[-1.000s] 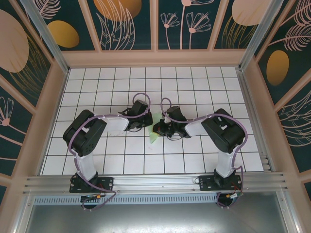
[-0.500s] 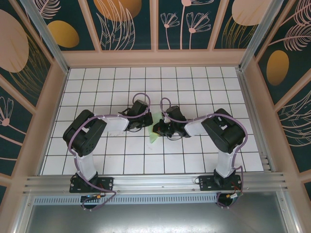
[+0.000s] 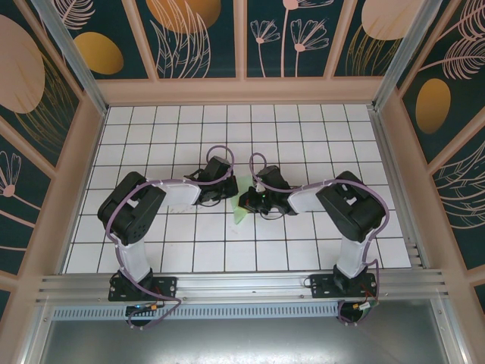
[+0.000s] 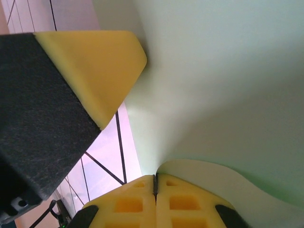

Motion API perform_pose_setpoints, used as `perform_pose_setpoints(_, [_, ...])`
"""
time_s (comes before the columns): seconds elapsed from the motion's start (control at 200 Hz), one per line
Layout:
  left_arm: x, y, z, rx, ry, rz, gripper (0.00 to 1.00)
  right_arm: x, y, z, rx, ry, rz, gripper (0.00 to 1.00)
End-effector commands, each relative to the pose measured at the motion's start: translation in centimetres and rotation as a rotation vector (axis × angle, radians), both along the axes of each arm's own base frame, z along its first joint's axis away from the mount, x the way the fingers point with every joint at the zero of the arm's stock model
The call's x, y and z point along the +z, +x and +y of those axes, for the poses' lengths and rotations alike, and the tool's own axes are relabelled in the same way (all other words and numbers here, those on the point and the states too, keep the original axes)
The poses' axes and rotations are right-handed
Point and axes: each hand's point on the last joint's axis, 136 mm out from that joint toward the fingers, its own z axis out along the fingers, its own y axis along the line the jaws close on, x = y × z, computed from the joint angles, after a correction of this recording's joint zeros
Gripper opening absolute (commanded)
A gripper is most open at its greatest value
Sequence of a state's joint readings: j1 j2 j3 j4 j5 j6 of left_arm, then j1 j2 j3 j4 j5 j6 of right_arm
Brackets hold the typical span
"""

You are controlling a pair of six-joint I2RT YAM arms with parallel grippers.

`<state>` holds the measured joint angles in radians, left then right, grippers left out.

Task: Fold a paper plane with a square sheet of paper (pick it up from the middle)
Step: Third fold the triangle at the center of the table.

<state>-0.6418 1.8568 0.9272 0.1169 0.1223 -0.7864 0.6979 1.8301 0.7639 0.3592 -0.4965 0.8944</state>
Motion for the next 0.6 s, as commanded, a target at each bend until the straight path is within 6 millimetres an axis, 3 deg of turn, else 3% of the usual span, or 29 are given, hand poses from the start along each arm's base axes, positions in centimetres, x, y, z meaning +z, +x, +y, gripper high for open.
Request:
perform_pose_setpoints(0.0, [-2.6,-2.3,1.2,-0.007,0.060,0.095,0.00,0.5,-0.1,-0.3,0.002,-0.024,-0.030,0.00])
perform_pose_setpoints(0.42, [-2.5,-2.2,1.2,-0.012,0.062,0.093,0.00,-1.6,-0.5,-0.6,-0.002,-0.063,0.026,0.00])
perform_pose_setpoints(0.595, [-0.6,-1.3,0.8,-0.003,0.050,0.056,0.02,-2.2,-0.8,-0.7,0.002,-0.075,0.043,0.01])
